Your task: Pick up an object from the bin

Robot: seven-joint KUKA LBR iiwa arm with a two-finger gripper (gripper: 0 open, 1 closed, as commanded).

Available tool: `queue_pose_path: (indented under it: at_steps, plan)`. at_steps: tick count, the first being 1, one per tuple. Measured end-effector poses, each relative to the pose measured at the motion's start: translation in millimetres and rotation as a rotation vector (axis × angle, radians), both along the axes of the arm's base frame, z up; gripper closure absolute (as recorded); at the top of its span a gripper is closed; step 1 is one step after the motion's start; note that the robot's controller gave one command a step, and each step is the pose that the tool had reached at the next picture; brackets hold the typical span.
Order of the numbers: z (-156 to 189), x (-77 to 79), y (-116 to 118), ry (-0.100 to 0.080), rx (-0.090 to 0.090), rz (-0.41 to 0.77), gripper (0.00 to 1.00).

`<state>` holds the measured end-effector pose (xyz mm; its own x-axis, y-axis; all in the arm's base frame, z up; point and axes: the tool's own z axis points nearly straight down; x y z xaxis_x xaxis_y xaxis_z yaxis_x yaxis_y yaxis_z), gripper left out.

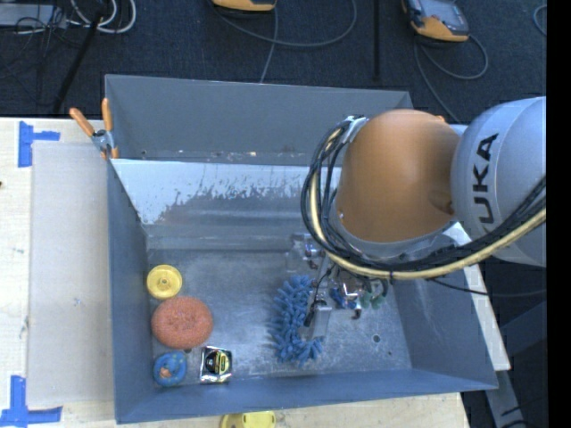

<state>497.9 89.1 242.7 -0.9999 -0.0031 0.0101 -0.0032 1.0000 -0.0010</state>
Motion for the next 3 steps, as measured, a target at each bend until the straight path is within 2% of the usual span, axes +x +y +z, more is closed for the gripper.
queue_pose_path:
  at_steps: [1, 2, 3]
  plan:
    - [4.3, 1.6, -0.6, -0.009, 0.001, -0.003, 0.0]
    - [-30.2, 1.5, 2.7, -0.015, 0.002, 0.055, 0.0]
    - [-94.3, 19.1, -5.0, -0.013, 0.002, -0.028, 0.0]
